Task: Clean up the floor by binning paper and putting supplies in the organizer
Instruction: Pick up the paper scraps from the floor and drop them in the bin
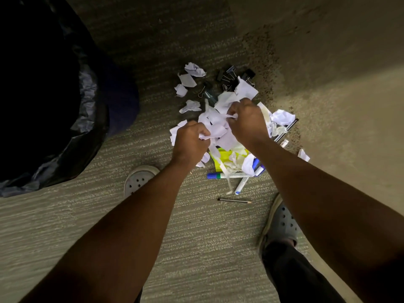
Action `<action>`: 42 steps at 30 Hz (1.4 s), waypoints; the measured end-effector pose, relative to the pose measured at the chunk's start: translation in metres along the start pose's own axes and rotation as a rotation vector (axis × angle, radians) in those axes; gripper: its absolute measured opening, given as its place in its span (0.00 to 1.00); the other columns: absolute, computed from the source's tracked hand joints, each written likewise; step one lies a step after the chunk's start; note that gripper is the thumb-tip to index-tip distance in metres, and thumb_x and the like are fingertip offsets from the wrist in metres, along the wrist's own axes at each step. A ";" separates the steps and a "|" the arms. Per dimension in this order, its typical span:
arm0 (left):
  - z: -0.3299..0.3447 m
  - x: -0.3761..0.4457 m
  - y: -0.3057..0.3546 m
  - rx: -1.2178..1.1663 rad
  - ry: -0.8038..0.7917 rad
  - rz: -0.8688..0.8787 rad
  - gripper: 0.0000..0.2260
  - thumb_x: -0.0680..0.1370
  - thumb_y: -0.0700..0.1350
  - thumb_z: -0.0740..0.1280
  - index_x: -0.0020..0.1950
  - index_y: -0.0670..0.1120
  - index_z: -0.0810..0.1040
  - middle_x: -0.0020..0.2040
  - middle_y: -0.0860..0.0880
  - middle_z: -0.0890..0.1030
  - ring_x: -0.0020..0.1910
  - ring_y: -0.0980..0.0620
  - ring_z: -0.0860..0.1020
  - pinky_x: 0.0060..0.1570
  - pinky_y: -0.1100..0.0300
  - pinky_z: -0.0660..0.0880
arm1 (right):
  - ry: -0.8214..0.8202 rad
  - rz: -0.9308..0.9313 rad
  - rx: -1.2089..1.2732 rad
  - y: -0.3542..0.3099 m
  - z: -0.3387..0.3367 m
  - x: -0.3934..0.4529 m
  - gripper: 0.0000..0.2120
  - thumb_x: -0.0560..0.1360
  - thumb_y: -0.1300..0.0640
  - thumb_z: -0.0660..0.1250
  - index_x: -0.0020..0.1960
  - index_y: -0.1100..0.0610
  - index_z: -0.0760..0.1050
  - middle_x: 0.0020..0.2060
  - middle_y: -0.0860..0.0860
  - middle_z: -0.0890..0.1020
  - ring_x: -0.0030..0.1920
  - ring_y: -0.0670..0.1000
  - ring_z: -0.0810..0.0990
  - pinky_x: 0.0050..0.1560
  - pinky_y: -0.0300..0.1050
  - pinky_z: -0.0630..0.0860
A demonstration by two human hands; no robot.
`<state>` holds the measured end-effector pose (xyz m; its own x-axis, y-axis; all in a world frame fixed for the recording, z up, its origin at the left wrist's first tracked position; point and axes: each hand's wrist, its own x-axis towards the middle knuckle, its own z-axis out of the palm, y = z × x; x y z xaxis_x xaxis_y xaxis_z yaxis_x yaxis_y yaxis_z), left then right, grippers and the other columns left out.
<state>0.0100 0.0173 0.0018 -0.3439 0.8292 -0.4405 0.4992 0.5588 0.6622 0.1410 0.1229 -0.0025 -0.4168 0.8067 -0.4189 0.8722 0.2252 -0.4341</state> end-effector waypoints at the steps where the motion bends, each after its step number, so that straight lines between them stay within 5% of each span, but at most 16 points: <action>1: -0.007 -0.006 0.005 -0.022 0.033 0.002 0.06 0.67 0.29 0.72 0.40 0.38 0.83 0.43 0.41 0.82 0.39 0.48 0.78 0.37 0.64 0.71 | 0.039 0.018 0.033 -0.002 -0.009 -0.006 0.06 0.72 0.64 0.69 0.49 0.62 0.80 0.50 0.61 0.79 0.44 0.60 0.80 0.45 0.42 0.71; 4: -0.034 -0.030 0.026 -0.044 0.138 0.025 0.06 0.66 0.29 0.73 0.38 0.38 0.82 0.41 0.44 0.81 0.37 0.49 0.79 0.35 0.65 0.74 | 0.144 0.092 0.152 -0.012 -0.040 -0.025 0.02 0.72 0.63 0.70 0.44 0.61 0.80 0.46 0.60 0.80 0.42 0.58 0.79 0.42 0.34 0.63; 7: -0.074 -0.060 0.054 -0.088 0.236 0.048 0.08 0.67 0.30 0.74 0.42 0.39 0.82 0.45 0.50 0.79 0.37 0.54 0.78 0.36 0.61 0.76 | 0.252 0.143 0.290 -0.038 -0.080 -0.046 0.03 0.72 0.62 0.72 0.45 0.60 0.81 0.46 0.54 0.80 0.37 0.40 0.75 0.39 0.21 0.62; 9: -0.108 -0.080 0.074 -0.152 0.353 0.061 0.08 0.68 0.31 0.73 0.44 0.41 0.82 0.47 0.54 0.78 0.39 0.59 0.78 0.37 0.68 0.74 | 0.336 0.135 0.390 -0.064 -0.109 -0.057 0.03 0.72 0.61 0.73 0.45 0.57 0.81 0.45 0.48 0.78 0.37 0.35 0.73 0.38 0.18 0.63; 13: -0.192 -0.108 0.104 -0.060 0.637 0.108 0.07 0.72 0.39 0.70 0.50 0.43 0.83 0.52 0.52 0.78 0.44 0.60 0.78 0.47 0.77 0.69 | 0.477 0.037 0.645 -0.143 -0.159 -0.068 0.08 0.72 0.59 0.73 0.44 0.48 0.77 0.43 0.43 0.76 0.42 0.31 0.76 0.39 0.22 0.68; 17: -0.257 -0.118 0.096 0.003 0.782 -0.027 0.09 0.75 0.39 0.70 0.55 0.45 0.83 0.56 0.51 0.78 0.45 0.46 0.82 0.46 0.64 0.76 | 0.476 -0.185 0.812 -0.231 -0.172 -0.070 0.07 0.70 0.67 0.73 0.44 0.57 0.80 0.43 0.48 0.76 0.45 0.40 0.77 0.39 0.33 0.75; 19: -0.277 -0.116 0.084 0.036 0.815 -0.105 0.10 0.75 0.39 0.68 0.55 0.46 0.82 0.56 0.50 0.78 0.47 0.44 0.81 0.46 0.63 0.76 | 0.473 -0.303 0.807 -0.271 -0.164 -0.067 0.08 0.69 0.71 0.72 0.46 0.63 0.81 0.45 0.54 0.76 0.46 0.47 0.78 0.38 0.33 0.73; 24: -0.307 -0.101 0.051 0.139 0.868 -0.206 0.12 0.76 0.43 0.64 0.57 0.45 0.82 0.58 0.43 0.80 0.54 0.49 0.79 0.52 0.78 0.66 | 0.306 -0.499 0.613 -0.336 -0.129 -0.048 0.12 0.68 0.73 0.67 0.50 0.66 0.80 0.53 0.64 0.77 0.50 0.60 0.79 0.43 0.43 0.74; 28: -0.311 -0.095 0.024 0.227 0.633 -0.372 0.16 0.76 0.41 0.65 0.63 0.45 0.80 0.69 0.45 0.75 0.62 0.42 0.77 0.63 0.58 0.70 | 0.040 -0.554 0.254 -0.348 -0.104 -0.031 0.16 0.74 0.63 0.65 0.61 0.56 0.79 0.62 0.59 0.76 0.57 0.59 0.77 0.50 0.43 0.75; 30: -0.307 -0.096 0.016 0.216 0.552 -0.422 0.17 0.76 0.40 0.65 0.65 0.46 0.79 0.72 0.45 0.72 0.65 0.42 0.75 0.63 0.56 0.70 | -0.006 -0.544 0.095 -0.343 -0.096 -0.032 0.16 0.76 0.54 0.64 0.63 0.48 0.77 0.63 0.55 0.76 0.60 0.58 0.75 0.53 0.48 0.77; 33: -0.299 -0.105 0.017 0.169 0.602 -0.355 0.17 0.76 0.39 0.63 0.65 0.44 0.78 0.72 0.45 0.73 0.68 0.47 0.73 0.61 0.64 0.67 | -0.004 -0.574 0.008 -0.329 -0.093 -0.043 0.14 0.77 0.49 0.63 0.62 0.44 0.78 0.70 0.51 0.71 0.67 0.56 0.69 0.61 0.50 0.70; 36: -0.291 -0.115 0.034 0.154 0.789 -0.146 0.15 0.76 0.37 0.61 0.60 0.39 0.79 0.63 0.43 0.79 0.62 0.53 0.76 0.61 0.71 0.67 | 0.162 -0.607 0.268 -0.312 -0.098 -0.058 0.10 0.76 0.53 0.67 0.54 0.52 0.83 0.64 0.54 0.77 0.63 0.56 0.73 0.58 0.52 0.70; 39: -0.280 -0.123 0.058 0.233 0.904 0.136 0.09 0.77 0.32 0.61 0.54 0.36 0.78 0.51 0.36 0.80 0.53 0.47 0.78 0.57 0.71 0.68 | 0.436 -0.469 0.474 -0.276 -0.102 -0.066 0.07 0.75 0.58 0.68 0.49 0.59 0.81 0.53 0.55 0.81 0.54 0.56 0.77 0.54 0.51 0.71; 42: -0.249 -0.121 0.087 0.174 0.803 0.318 0.07 0.77 0.34 0.61 0.51 0.36 0.79 0.47 0.36 0.78 0.48 0.50 0.77 0.53 0.72 0.69 | 0.448 -0.221 0.444 -0.218 -0.099 -0.064 0.07 0.76 0.58 0.65 0.51 0.59 0.79 0.51 0.54 0.80 0.52 0.54 0.76 0.53 0.45 0.70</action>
<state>-0.1034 -0.0366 0.2639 -0.5906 0.7262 0.3519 0.7580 0.3498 0.5505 0.0026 0.0763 0.1984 -0.3437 0.9379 0.0476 0.5503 0.2422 -0.7990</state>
